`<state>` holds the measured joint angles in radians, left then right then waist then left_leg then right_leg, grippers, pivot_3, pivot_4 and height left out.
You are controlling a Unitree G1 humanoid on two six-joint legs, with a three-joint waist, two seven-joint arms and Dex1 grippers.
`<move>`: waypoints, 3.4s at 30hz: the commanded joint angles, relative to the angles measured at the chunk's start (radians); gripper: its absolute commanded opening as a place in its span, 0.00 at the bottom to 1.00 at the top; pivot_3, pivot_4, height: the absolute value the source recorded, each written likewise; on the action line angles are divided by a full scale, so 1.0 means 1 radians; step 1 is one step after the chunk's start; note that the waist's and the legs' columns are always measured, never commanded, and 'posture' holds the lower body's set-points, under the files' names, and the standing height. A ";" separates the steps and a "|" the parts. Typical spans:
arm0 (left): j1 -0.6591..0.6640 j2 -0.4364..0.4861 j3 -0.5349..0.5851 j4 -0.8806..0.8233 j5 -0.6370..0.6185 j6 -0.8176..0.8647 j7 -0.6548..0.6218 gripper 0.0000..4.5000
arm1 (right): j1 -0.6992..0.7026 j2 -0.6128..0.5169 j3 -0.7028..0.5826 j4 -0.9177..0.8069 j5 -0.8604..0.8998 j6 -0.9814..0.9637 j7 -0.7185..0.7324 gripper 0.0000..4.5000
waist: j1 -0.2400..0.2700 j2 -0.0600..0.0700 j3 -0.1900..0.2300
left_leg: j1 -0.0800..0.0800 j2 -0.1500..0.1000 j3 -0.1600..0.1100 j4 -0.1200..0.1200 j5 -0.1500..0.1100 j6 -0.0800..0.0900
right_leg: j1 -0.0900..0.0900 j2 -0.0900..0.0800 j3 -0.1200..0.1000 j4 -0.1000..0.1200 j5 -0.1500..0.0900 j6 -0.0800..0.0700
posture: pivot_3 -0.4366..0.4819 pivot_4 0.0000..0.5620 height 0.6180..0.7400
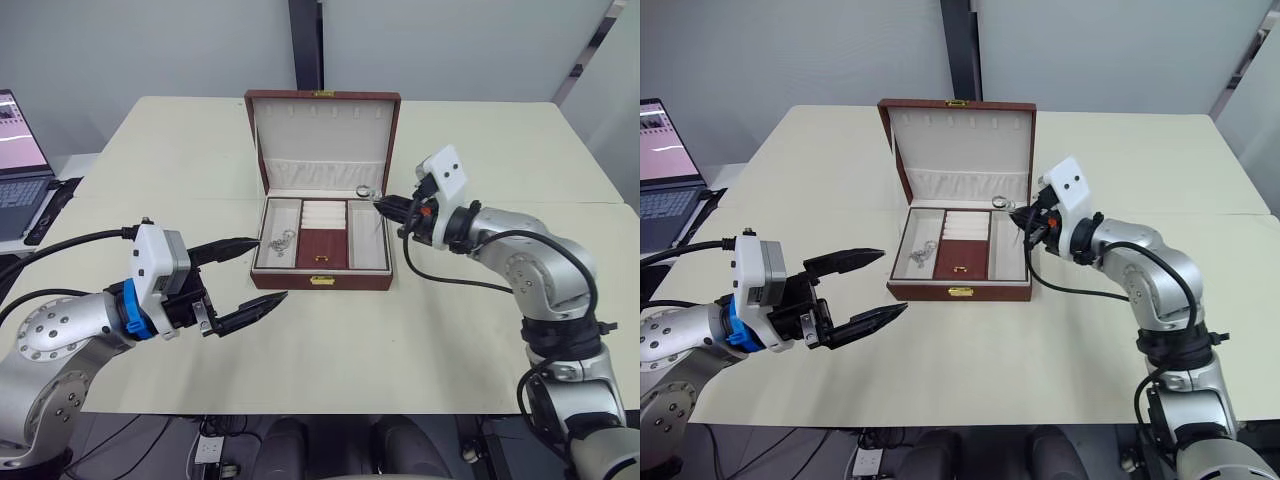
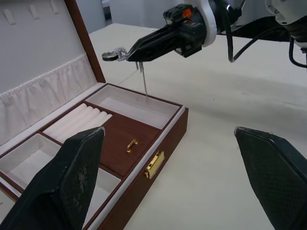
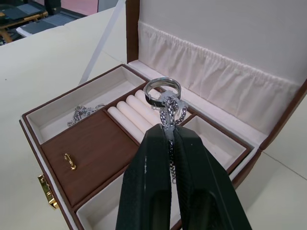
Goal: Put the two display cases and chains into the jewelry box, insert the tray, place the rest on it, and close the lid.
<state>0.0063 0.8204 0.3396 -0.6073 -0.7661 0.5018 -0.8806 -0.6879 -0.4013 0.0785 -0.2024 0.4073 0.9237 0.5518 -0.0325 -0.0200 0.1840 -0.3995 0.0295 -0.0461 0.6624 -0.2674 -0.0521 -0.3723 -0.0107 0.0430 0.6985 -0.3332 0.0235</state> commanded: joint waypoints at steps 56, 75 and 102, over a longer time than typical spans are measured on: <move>-0.043 -0.033 0.047 0.403 0.286 -0.006 0.213 0.38 | 0.183 -0.391 -0.014 0.272 -0.302 -0.625 0.287 0.36 | 0.001 0.000 0.000 | 0.000 0.000 0.001 0.000 0.000 0.000 | 0.000 -0.005 -0.001 -0.001 0.000 0.000 | 0.48 0.27 1.00; -0.370 -0.215 -0.213 0.672 0.370 0.070 0.242 0.00 | -0.021 -0.124 0.179 0.496 -0.465 -0.619 0.256 0.00 | 0.000 0.000 0.000 | 0.000 -0.001 0.003 0.000 0.000 0.000 | -0.001 -0.005 -0.002 0.000 0.000 0.000 | 0.48 0.27 1.00; -0.260 -0.234 -0.243 0.433 0.311 0.213 0.138 0.00 | 0.134 -0.129 0.198 0.097 -0.367 -0.346 0.427 0.00 | 0.002 0.000 0.000 | -0.001 -0.002 0.002 0.001 0.000 0.000 | -0.001 -0.007 -0.002 0.000 0.000 0.000 | 0.48 0.27 1.00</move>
<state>-0.2592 0.5942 0.1164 -0.0940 -0.3975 0.7090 -0.6951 -0.5585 -0.5486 0.2486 -0.0087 -0.0153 0.5740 0.9282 -0.0308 -0.0200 0.1844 -0.4003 0.0280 -0.0440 0.6631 -0.2673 -0.0522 -0.3734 -0.0175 0.0407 0.6986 -0.3331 0.0237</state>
